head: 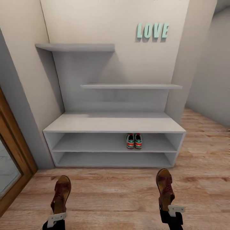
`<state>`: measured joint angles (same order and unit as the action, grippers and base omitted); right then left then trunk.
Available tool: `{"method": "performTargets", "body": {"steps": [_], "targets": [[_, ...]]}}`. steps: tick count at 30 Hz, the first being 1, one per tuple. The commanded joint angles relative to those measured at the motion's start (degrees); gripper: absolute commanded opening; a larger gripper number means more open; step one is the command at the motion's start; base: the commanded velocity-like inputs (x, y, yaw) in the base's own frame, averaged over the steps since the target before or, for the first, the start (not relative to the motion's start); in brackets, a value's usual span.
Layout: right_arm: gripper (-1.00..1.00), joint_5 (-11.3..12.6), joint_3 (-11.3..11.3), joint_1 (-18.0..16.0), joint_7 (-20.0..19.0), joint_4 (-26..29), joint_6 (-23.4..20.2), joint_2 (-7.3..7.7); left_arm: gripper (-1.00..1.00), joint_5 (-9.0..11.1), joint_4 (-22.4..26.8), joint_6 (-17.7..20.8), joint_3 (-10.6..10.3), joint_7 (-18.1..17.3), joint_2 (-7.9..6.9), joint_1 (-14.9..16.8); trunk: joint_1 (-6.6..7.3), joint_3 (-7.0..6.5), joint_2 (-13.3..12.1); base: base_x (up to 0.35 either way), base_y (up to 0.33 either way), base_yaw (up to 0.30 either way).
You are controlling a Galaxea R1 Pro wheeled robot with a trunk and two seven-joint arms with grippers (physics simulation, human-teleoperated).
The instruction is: Pick up the two gym shoes and the two sandals from the corridor floor and place them onto the hallstand (shoe rack) in the corridor, making sure they are on the rack and not on the floor. Arrange them so the two gym shoes are next to each other and the two sandals are next to each other.
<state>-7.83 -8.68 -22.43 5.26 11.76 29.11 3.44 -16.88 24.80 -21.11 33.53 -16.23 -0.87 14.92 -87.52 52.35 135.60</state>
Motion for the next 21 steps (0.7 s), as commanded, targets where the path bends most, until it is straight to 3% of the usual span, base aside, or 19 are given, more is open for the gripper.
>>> {"method": "performTargets", "body": {"steps": [1,11,17,21], "targets": [[-1.00,-0.60,-0.28,-0.06,0.27,-0.08,0.15,-0.02,-1.00,-0.58,-0.05,-0.11,0.51,-0.43,0.02,0.08,0.01,0.05,0.02,-0.010,-0.009,-0.229],[-1.00,-0.60,-0.28,-0.07,0.28,-0.07,0.15,0.82,-1.00,-0.77,0.39,2.34,0.54,0.14,0.80,2.04,0.01,0.05,0.02,-0.003,-0.003,-0.255],[-1.00,-0.60,-0.28,-0.07,0.28,-0.07,0.15,1.01,-1.00,-2.13,0.06,13.17,0.45,5.00,1.03,8.91,0.01,0.05,0.02,0.000,0.000,-0.264],[-1.00,-0.60,-0.25,-0.07,0.28,-0.07,0.15,1.03,-1.00,-3.69,0.01,18.16,0.47,7.49,1.20,12.33,0.01,0.05,0.02,0.000,0.000,-0.193]]}}
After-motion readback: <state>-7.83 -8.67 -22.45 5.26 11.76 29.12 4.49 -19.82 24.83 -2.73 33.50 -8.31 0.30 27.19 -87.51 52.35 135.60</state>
